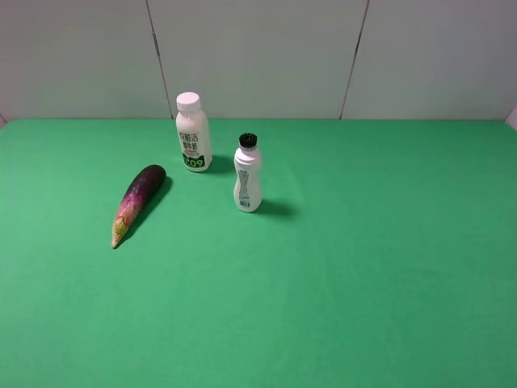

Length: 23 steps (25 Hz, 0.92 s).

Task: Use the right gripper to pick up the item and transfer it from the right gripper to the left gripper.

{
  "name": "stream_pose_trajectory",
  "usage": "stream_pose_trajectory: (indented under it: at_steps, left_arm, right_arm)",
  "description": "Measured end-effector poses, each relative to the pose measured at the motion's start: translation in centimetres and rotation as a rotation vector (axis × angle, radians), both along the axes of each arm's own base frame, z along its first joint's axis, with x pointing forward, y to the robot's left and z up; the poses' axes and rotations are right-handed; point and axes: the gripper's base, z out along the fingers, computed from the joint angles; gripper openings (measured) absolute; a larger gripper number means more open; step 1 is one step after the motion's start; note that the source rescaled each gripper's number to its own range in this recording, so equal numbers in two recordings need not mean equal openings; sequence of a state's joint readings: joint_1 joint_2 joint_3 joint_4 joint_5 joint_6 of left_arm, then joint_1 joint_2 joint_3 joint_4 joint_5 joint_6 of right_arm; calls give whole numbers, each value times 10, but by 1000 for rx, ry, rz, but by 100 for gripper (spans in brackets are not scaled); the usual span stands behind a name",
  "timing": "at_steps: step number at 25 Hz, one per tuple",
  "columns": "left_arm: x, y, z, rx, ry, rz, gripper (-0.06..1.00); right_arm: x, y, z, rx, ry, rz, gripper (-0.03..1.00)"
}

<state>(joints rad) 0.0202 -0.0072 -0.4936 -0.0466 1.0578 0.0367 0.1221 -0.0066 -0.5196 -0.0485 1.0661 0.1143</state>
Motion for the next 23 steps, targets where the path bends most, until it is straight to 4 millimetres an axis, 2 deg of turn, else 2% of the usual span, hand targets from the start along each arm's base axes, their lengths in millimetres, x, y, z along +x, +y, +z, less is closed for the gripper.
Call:
stream_pose_trajectory:
  at_steps: [5, 23]
  left_arm:
    - [0, 0, 0, 0, 1, 0, 98]
    - [0, 0, 0, -1, 1, 0, 98]
  right_arm:
    - [0, 1, 0, 0, 0, -69, 100]
    - [0, 1, 0, 0, 1, -72, 100]
